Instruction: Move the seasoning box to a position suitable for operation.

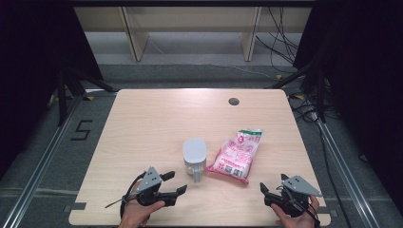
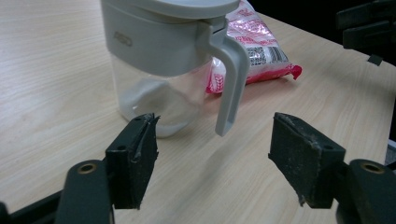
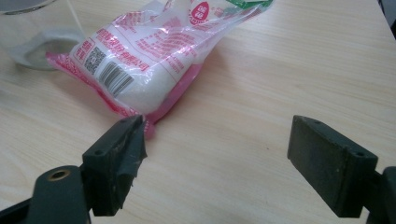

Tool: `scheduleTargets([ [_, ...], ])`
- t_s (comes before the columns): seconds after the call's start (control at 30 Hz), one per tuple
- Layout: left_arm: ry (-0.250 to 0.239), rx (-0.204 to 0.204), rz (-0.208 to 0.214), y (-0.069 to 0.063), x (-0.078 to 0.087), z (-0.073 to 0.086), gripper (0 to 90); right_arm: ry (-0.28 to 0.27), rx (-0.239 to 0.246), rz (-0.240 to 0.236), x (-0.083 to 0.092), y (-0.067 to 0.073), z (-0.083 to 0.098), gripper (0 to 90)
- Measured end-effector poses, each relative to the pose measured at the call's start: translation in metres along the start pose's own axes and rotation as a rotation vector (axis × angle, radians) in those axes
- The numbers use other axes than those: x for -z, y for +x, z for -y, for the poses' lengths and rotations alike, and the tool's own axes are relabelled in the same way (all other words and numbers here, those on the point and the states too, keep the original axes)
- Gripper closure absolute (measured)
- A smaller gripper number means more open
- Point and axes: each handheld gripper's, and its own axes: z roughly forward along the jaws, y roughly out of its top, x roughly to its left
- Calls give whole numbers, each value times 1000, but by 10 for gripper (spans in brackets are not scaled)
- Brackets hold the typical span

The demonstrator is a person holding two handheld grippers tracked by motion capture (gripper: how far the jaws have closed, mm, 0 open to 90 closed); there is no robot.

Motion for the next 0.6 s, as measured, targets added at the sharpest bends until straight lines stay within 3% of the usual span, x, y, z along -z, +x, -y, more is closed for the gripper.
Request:
scheduleTargets([
  [0.07, 2, 21, 30, 0, -8, -4, 398, -2, -5, -6, -1, 0, 0, 200],
  [0.1, 0, 29, 43, -1, -13, -5, 429, 10, -34, 5, 0, 3, 0, 200],
  [0.13, 6, 27, 54, -2, -16, -7, 446, -5, 1, -3, -1, 0, -1, 200],
  [0.27, 21, -5, 49, -6, -22, -9, 497, -15, -4, -14, 0, -1, -2, 203],
  [0.3, 30, -20, 31, -6, -24, -11, 514, -15, 10, 1, -1, -3, -1, 203],
  [0.43, 32, -24, 29, -7, -31, -13, 542, -12, 21, 0, -1, -4, -1, 203],
  [0.47, 44, -55, 28, -9, -35, -15, 551, -21, 40, -5, -2, -4, -1, 203],
  [0.5, 38, -53, 31, -10, -37, -15, 560, -10, 10, -13, -2, -2, -1, 203],
  [0.53, 29, -31, 46, -12, -41, -15, 573, -9, 15, -13, -2, -2, -1, 203],
  [0.6, 37, -39, 46, -11, -45, -16, 597, 6, 3, -11, -2, -1, -1, 203],
])
